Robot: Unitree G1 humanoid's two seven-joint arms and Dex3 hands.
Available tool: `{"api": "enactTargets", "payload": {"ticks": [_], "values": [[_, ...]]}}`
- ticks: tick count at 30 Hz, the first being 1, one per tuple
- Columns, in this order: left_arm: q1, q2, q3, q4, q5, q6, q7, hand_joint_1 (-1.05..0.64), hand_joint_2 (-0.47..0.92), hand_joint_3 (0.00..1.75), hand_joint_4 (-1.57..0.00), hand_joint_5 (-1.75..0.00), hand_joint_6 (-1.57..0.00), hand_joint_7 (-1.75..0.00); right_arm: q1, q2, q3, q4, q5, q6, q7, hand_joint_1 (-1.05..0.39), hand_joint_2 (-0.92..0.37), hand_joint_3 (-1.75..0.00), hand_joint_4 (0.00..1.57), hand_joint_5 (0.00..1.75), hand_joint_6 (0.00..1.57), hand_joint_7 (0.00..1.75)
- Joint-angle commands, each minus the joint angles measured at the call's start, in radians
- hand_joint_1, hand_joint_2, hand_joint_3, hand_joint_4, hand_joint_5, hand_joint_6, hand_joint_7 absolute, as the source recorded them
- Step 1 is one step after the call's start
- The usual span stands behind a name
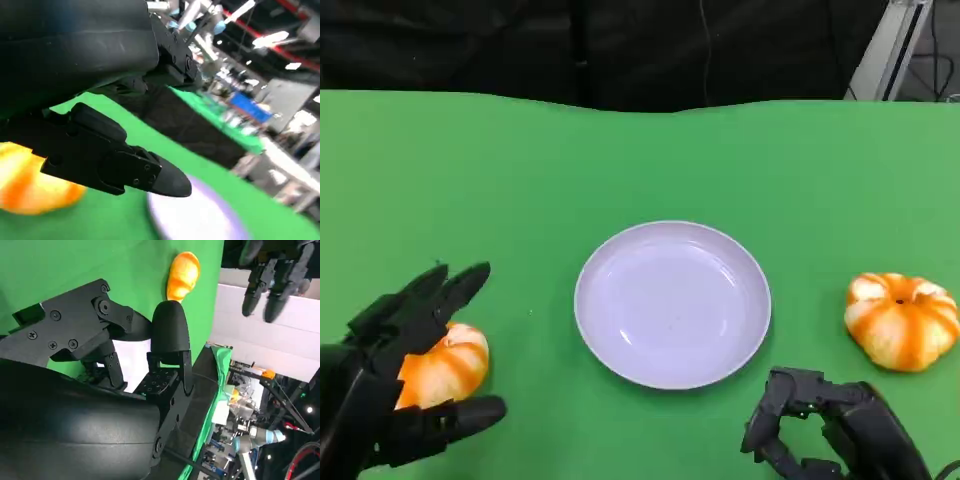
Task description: Grasp the bread from the table and place it into the plate.
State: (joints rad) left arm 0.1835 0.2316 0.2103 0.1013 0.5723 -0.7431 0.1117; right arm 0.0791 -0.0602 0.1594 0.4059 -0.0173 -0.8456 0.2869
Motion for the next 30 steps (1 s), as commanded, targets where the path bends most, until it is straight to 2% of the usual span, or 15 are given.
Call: {"api": "enactTargets", "payload": {"ticks": [1,12,26,28,29,30], "values": [[-0.009,0.060,-0.022,0.028,0.090,0.086,0.070,-0.82,0.92,0.15,-0.41,-0.02,-0.51,-0.04,0.001,-0.012,-0.008,-0.006,0.009,-0.005,-0.002,-0.22,-0.66,-0.83,0.78,1.59,0.79,1.31],[-0.097,0.169,-0.140,0.210,0.145,0.185,0.166,-0.86,0.92,0.07,-0.46,-0.02,-0.53,-0.01,0.012,-0.015,-0.010,-0.024,0.002,0.006,-0.008,-0.21,-0.68,-0.82,0.79,1.58,0.79,1.32],[-0.226,0.239,-0.270,0.430,0.093,0.234,0.148,-0.84,0.92,0.06,-0.48,-0.01,-0.49,0.00,0.003,-0.013,-0.012,-0.008,-0.004,-0.012,-0.015,-0.23,-0.67,-0.83,0.79,1.57,0.78,1.33],[-0.234,0.248,-0.287,0.442,0.086,0.235,0.137,-0.65,0.88,0.03,-0.48,-0.01,-0.48,0.00,0.002,-0.013,-0.012,-0.008,-0.003,-0.012,-0.015,-0.23,-0.67,-0.82,0.79,1.57,0.78,1.33],[-0.236,0.251,-0.295,0.444,0.078,0.233,0.131,-0.62,0.87,0.02,-0.48,-0.01,-0.48,0.00,0.003,-0.012,-0.012,-0.009,-0.002,-0.012,-0.016,-0.23,-0.67,-0.82,0.79,1.57,0.78,1.33],[-0.235,0.254,-0.301,0.445,0.072,0.231,0.129,-0.48,0.83,0.01,-0.47,0.00,-0.49,0.00,0.003,-0.012,-0.012,-0.010,-0.001,-0.012,-0.016,-0.23,-0.67,-0.82,0.79,1.57,0.78,1.33]]}}
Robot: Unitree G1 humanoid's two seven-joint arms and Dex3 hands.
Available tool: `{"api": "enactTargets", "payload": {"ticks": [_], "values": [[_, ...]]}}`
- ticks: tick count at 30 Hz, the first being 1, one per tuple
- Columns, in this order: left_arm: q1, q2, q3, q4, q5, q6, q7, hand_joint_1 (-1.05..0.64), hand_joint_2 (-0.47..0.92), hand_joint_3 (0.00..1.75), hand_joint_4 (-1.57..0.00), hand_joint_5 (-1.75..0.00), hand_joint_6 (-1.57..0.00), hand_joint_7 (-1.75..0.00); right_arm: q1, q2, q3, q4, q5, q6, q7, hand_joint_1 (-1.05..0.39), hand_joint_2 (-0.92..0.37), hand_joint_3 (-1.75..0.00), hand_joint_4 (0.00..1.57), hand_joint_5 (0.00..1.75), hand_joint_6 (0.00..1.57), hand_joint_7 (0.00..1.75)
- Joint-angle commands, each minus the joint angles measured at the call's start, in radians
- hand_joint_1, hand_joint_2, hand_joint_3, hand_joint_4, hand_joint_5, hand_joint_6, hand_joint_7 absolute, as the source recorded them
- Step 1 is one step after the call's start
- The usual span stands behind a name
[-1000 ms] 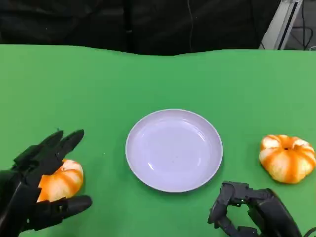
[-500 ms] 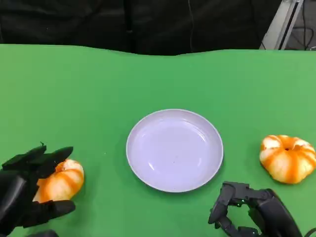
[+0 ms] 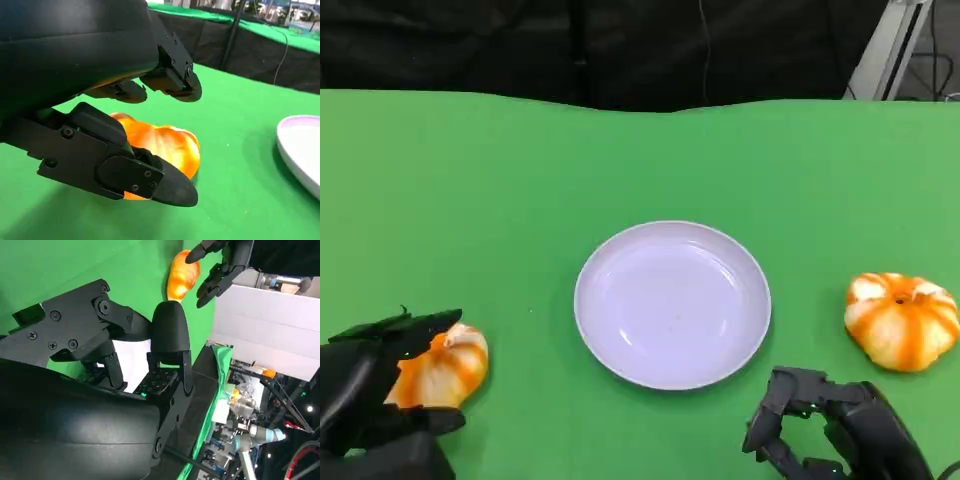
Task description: Grasp the bread from the table and place it into the plate.
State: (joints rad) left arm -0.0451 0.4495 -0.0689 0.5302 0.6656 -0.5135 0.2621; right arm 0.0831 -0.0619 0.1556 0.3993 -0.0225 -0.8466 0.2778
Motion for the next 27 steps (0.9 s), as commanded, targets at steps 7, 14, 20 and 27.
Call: {"api": "enactTargets", "payload": {"ticks": [7,14,20,27], "values": [[0.002,0.057,-0.052,-0.015,-0.037,0.036,-0.060,-0.32,0.81,0.01,-0.43,0.00,-0.47,0.00,0.000,-0.008,-0.008,-0.003,-0.001,-0.014,-0.012,-0.23,-0.66,-0.84,0.79,1.58,0.78,1.33],[0.021,0.077,-0.071,-0.059,-0.043,0.076,-0.107,-0.33,0.83,0.01,-0.41,0.00,-0.48,-0.01,0.004,-0.007,-0.006,-0.012,-0.001,-0.008,-0.017,-0.23,-0.65,-0.86,0.80,1.57,0.79,1.33],[0.042,0.087,-0.083,-0.121,-0.048,0.151,-0.170,-0.32,0.82,0.00,-0.44,-0.01,-0.62,-0.04,0.005,-0.005,-0.003,-0.012,0.006,-0.011,-0.017,-0.23,-0.64,-0.87,0.80,1.57,0.79,1.32],[0.041,0.078,-0.114,-0.174,-0.018,0.311,-0.241,-0.31,0.77,0.00,-0.65,-0.27,-0.84,-0.09,0.009,-0.005,-0.002,-0.018,0.010,-0.011,-0.017,-0.22,-0.63,-0.88,0.80,1.56,0.79,1.32]]}}
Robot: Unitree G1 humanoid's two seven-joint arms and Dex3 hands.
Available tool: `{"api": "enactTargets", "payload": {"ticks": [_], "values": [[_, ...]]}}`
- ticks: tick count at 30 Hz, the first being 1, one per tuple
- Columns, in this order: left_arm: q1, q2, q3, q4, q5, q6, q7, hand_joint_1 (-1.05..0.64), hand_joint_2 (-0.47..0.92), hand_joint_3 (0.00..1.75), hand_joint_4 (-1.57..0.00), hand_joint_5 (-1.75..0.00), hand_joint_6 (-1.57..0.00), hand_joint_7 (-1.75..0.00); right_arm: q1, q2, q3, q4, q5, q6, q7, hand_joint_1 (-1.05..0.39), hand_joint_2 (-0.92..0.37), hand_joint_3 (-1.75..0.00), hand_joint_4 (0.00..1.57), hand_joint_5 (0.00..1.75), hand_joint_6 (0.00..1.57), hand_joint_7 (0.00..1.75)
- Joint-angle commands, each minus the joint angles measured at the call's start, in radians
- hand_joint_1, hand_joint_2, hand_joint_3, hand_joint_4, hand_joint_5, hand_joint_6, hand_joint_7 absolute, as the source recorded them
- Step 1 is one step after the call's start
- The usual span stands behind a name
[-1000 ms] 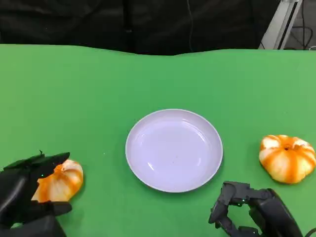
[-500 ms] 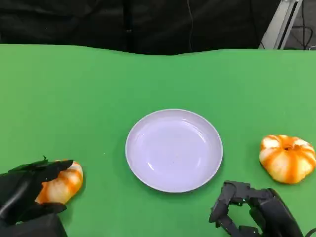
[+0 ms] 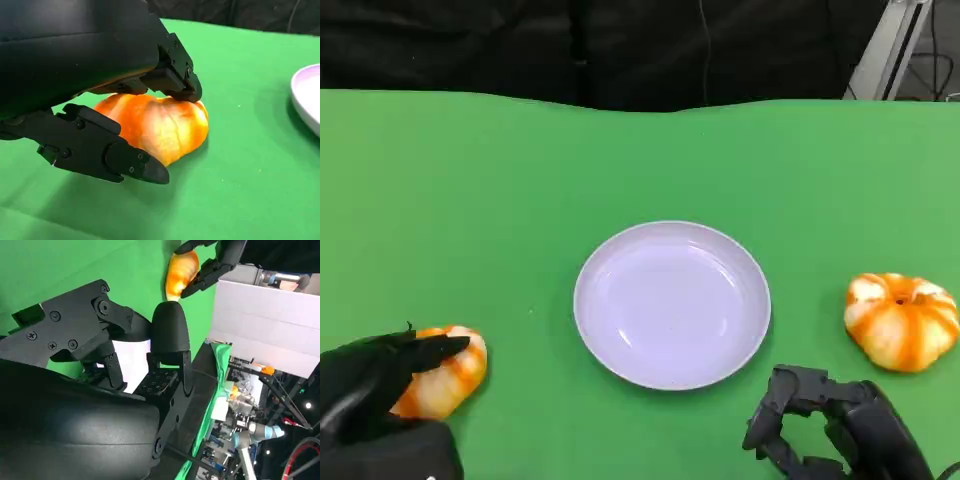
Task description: Grasp the bread from the table and place it into the plate.
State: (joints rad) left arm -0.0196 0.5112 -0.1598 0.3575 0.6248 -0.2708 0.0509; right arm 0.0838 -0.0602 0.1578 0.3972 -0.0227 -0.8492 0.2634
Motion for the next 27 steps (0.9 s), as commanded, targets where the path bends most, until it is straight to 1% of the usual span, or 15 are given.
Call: {"api": "enactTargets", "payload": {"ticks": [1,2,3,4,5,6,7,8,10,12,16,20,23,27], "values": [[0.012,0.012,-0.025,0.002,0.019,0.080,-0.030,-0.30,0.76,0.00,-0.59,-0.58,-0.88,-0.11,0.009,-0.006,-0.004,-0.017,0.010,-0.008,-0.002,-0.22,-0.63,-0.88,0.80,1.56,0.79,1.32],[0.009,0.009,-0.026,0.007,0.014,0.087,-0.026,-0.28,0.76,0.00,-0.53,-0.88,-0.91,-0.17,0.010,-0.007,-0.004,-0.020,0.008,-0.005,-0.003,-0.23,-0.63,-0.88,0.80,1.57,0.79,1.32],[0.008,0.007,-0.028,0.011,0.010,0.092,-0.024,-0.25,0.76,0.00,-0.51,-1.16,-0.84,-0.50,0.011,-0.007,-0.004,-0.022,0.006,-0.002,-0.005,-0.24,-0.63,-0.88,0.80,1.57,0.79,1.32],[0.005,0.005,-0.028,0.017,0.005,0.090,-0.019,-0.23,0.77,0.00,-0.51,-1.29,-0.75,-0.77,0.012,-0.008,-0.004,-0.024,0.002,-0.001,-0.006,-0.24,-0.63,-0.88,0.80,1.57,0.79,1.32],[0.004,-0.002,-0.025,0.025,-0.001,0.086,0.002,-0.21,0.77,0.00,-0.53,-1.46,-0.67,-1.09,0.012,-0.007,-0.003,-0.025,0.004,-0.001,-0.005,-0.24,-0.64,-0.88,0.79,1.57,0.79,1.32],[0.003,-0.009,-0.022,0.033,-0.006,0.080,0.023,-0.19,0.77,0.00,-0.56,-1.60,-0.60,-1.33,0.011,-0.007,-0.003,-0.024,0.007,-0.002,-0.004,-0.24,-0.64,-0.88,0.79,1.57,0.79,1.32],[0.002,-0.016,-0.020,0.043,-0.010,0.072,0.048,-0.17,0.77,0.00,-0.60,-1.67,-0.55,-1.52,0.011,-0.006,-0.003,-0.024,0.006,-0.002,-0.005,-0.23,-0.64,-0.88,0.79,1.57,0.79,1.32],[-0.002,-0.024,-0.019,0.057,-0.012,0.058,0.081,-0.15,0.77,0.00,-0.65,-1.72,-0.53,-1.65,0.009,-0.006,-0.003,-0.022,0.007,-0.004,-0.004,-0.24,-0.64,-0.88,0.79,1.57,0.79,1.32],[-0.009,-0.033,-0.019,0.080,-0.012,0.036,0.129,-0.13,0.77,0.00,-0.68,-1.74,-0.52,-1.72,0.006,-0.006,-0.003,-0.019,0.007,-0.005,-0.005,-0.24,-0.64,-0.88,0.79,1.57,0.79,1.32],[-0.013,-0.044,-0.015,0.105,-0.021,0.010,0.170,-0.11,0.78,0.01,-0.69,-1.74,-0.52,-1.74,0.008,-0.007,-0.003,-0.023,0.003,-0.002,-0.006,-0.24,-0.64,-0.88,0.79,1.57,0.78,1.33],[-0.019,-0.050,-0.014,0.143,-0.041,-0.041,0.217,-0.08,0.78,0.00,-0.69,-1.75,-0.54,-1.75,0.007,-0.008,-0.002,-0.019,0.007,-0.008,-0.004,-0.24,-0.63,-0.89,0.79,1.57,0.78,1.33],[-0.024,-0.050,-0.017,0.158,-0.037,-0.061,0.249,-0.11,0.78,0.00,-0.69,-1.75,-0.54,-1.75,0.008,-0.006,-0.001,-0.019,0.005,-0.010,-0.006,-0.23,-0.62,-0.89,0.79,1.58,0.78,1.33],[-0.027,-0.047,-0.015,0.171,-0.040,-0.107,0.281,-0.11,0.79,0.01,-0.69,-1.75,-0.53,-1.75,0.010,-0.005,0.002,-0.026,0.005,0.000,-0.005,-0.23,-0.62,-0.90,0.78,1.59,0.78,1.33],[-0.011,-0.039,-0.007,0.141,-0.035,-0.139,0.311,-0.11,0.79,0.01,-0.66,-1.75,-0.52,-1.74,0.011,-0.005,0.003,-0.028,0.001,-0.002,-0.009,-0.22,-0.62,-0.90,0.78,1.59,0.78,1.33]]}}
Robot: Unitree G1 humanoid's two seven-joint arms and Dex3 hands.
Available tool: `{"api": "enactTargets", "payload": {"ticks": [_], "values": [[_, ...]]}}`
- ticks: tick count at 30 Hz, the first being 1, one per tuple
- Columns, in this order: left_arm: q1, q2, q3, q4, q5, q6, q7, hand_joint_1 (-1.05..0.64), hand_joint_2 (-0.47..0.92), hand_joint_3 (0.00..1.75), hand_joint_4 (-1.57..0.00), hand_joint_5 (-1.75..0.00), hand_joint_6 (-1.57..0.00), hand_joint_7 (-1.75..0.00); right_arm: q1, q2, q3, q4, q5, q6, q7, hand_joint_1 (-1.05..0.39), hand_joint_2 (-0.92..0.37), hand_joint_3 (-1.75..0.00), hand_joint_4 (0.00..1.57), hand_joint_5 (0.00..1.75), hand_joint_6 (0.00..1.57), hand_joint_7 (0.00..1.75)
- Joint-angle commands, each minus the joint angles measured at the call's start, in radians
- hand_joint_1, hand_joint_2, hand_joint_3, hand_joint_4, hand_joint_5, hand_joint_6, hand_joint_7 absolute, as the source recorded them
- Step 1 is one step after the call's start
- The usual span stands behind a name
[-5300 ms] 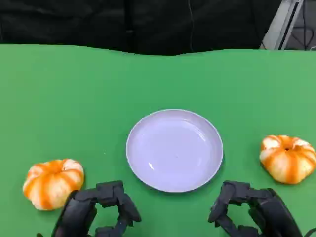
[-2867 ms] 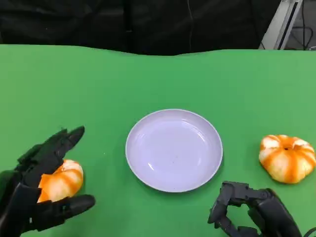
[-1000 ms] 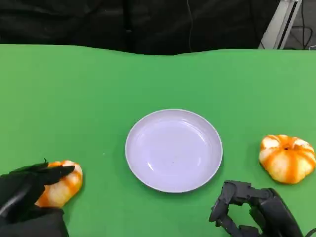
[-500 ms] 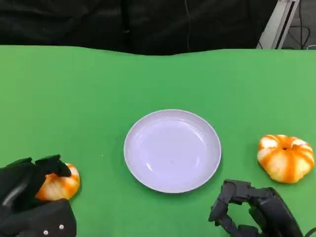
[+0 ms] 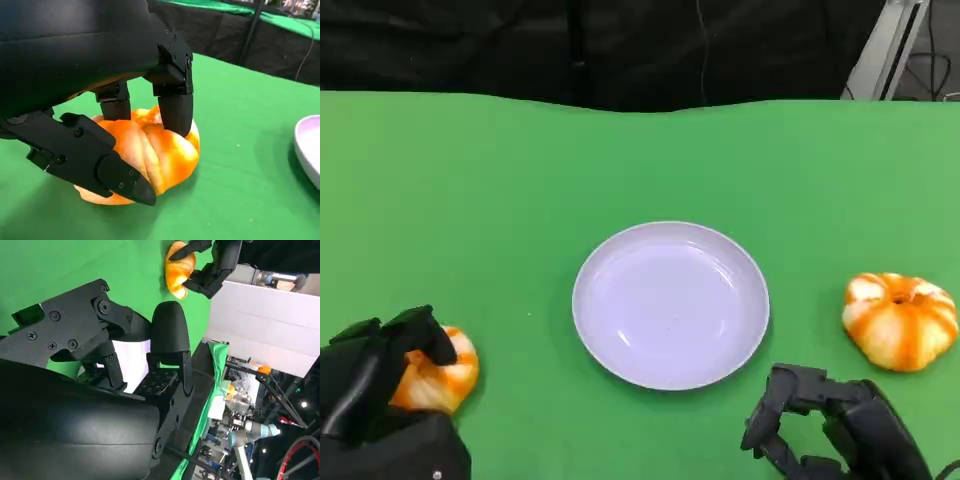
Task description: Grasp the bread from the table and place it into the plate.
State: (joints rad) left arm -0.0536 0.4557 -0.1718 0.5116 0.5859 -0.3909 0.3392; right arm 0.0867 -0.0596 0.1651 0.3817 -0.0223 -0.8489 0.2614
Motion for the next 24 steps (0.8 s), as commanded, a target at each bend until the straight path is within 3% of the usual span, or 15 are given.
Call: {"api": "enactTargets", "payload": {"ticks": [1,24], "values": [[0.030,0.019,0.008,-0.035,0.006,-0.016,0.022,-0.11,0.80,0.01,-0.64,-1.75,-0.51,-1.74,0.008,-0.005,-0.004,-0.011,-0.001,-0.005,-0.008,-0.22,-0.62,-0.90,0.78,1.59,0.78,1.33],[0.095,0.024,0.071,-0.421,0.026,-0.014,-0.034,-0.13,0.80,0.00,-0.60,-1.74,-0.60,-1.56,-0.017,-0.005,-0.006,0.018,-0.005,-0.006,-0.007,-0.23,-0.64,-0.88,0.79,1.57,0.78,1.33]]}}
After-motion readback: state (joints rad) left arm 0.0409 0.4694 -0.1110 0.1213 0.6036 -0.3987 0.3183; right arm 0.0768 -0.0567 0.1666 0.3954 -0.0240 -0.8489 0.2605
